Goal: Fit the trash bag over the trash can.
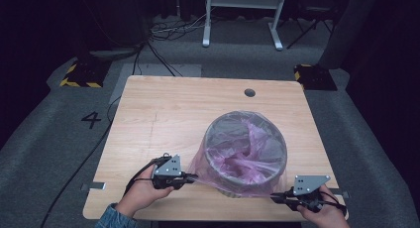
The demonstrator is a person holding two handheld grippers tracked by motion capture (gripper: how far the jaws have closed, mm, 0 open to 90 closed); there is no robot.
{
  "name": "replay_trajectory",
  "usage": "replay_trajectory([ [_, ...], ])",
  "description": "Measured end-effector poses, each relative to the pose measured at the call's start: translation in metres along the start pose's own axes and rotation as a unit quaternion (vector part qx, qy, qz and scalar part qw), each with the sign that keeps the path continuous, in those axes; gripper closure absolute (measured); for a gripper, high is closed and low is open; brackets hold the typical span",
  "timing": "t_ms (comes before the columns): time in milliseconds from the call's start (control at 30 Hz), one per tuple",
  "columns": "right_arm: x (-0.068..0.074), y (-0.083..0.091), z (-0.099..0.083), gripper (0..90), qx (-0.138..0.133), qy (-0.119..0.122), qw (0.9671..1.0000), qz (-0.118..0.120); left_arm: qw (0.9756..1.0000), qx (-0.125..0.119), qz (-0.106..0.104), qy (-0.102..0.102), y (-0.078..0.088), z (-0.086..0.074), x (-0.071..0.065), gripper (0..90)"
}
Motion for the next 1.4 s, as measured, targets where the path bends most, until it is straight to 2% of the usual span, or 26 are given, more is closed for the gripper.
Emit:
replay_trajectory([
  [67, 0.001, 0.005, 0.003, 60.9, -0.023, -0.003, 0.9997, -0.002, 0.9996, -0.026, -0.001, 0.012, 0.008, 0.006, -0.002, 60.3],
  [167, 0.003, 0.020, 0.012, 45.7, -0.073, -0.005, 0.9972, -0.012, 0.9973, -0.070, 0.001, 0.022, 0.026, 0.018, -0.006, 44.1],
  [267, 0.005, 0.037, 0.025, 35.9, -0.119, -0.008, 0.9925, -0.027, 0.9936, -0.109, 0.004, 0.029, 0.039, 0.029, -0.006, 35.2],
  [333, 0.002, 0.045, 0.033, 28.7, -0.142, -0.011, 0.9886, -0.048, 0.9903, -0.135, 0.009, 0.034, 0.046, 0.036, -0.004, 30.4],
  [400, -0.001, 0.049, 0.043, 23.3, -0.162, -0.016, 0.9844, -0.067, 0.9885, -0.146, 0.019, 0.033, 0.051, 0.041, -0.003, 27.3],
  [467, -0.003, 0.050, 0.050, 20.5, -0.170, -0.017, 0.9822, -0.078, 0.9872, -0.155, 0.021, 0.032, 0.053, 0.047, -0.004, 26.6],
  [567, -0.008, 0.046, 0.060, 18.9, -0.170, -0.014, 0.9807, -0.095, 0.9892, -0.140, 0.039, 0.019, 0.047, 0.052, -0.007, 24.2],
  [633, -0.011, 0.043, 0.064, 22.1, -0.168, -0.014, 0.9808, -0.098, 0.9906, -0.126, 0.053, 0.011, 0.039, 0.054, -0.007, 22.4],
  [667, -0.013, 0.043, 0.066, 28.9, -0.166, -0.013, 0.9814, -0.095, 0.9908, -0.120, 0.061, 0.006, 0.034, 0.056, -0.006, 22.4],
  [733, -0.014, 0.043, 0.068, 51.4, -0.158, -0.002, 0.9834, -0.089, 0.9913, -0.112, 0.068, 0.002, 0.026, 0.059, -0.004, 22.8],
  [767, -0.014, 0.043, 0.068, 61.8, -0.149, 0.001, 0.9855, -0.081, 0.9912, -0.112, 0.070, 0.003, 0.023, 0.060, -0.003, 25.3],
  [800, -0.015, 0.044, 0.068, 70.8, -0.145, 0.001, 0.9862, -0.079, 0.9912, -0.112, 0.070, 0.002, 0.021, 0.062, -0.001, 28.4],
  [867, -0.017, 0.048, 0.069, 82.4, -0.145, 0.003, 0.9866, -0.076, 0.9914, -0.115, 0.063, 0.009, 0.018, 0.065, 0.001, 40.0],
  [900, -0.018, 0.049, 0.070, 84.8, -0.144, 0.002, 0.9868, -0.075, 0.9919, -0.114, 0.056, 0.008, 0.018, 0.065, 0.002, 50.2],
  [967, -0.021, 0.052, 0.072, 89.2, -0.140, 0.002, 0.9870, -0.078, 0.9926, -0.107, 0.057, 0.009, 0.017, 0.065, 0.006, 66.1],
  [1100, -0.030, 0.056, 0.075, 90.0, -0.140, -0.002, 0.9863, -0.088, 0.9939, -0.088, 0.058, 0.030, 0.012, 0.060, 0.017, 88.7],
  [1233, -0.046, 0.053, 0.072, 90.0, -0.134, -0.019, 0.9862, -0.096, 0.9950, -0.071, 0.059, 0.039, 0.003, 0.056, 0.023, 90.0],
  [1333, -0.060, 0.043, 0.064, 90.0, -0.103, -0.028, 0.9881, -0.110, 0.9953, -0.058, 0.064, 0.044, -0.004, 0.053, 0.027, 90.0],
  [1400, -0.069, 0.036, 0.056, 90.0, -0.087, -0.039, 0.9893, -0.111, 0.9954, -0.049, 0.067, 0.047, -0.008, 0.049, 0.031, 90.0],
])
Point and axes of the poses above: each handheld gripper's, and its own axes: y roughly backward along the jaws, z roughly out of its top, x roughly to its left, the point moved 7 cm from there along -y, roughly forward along the jaws, and after that the axes turned 8 degrees about z, right-handed, at the moved point
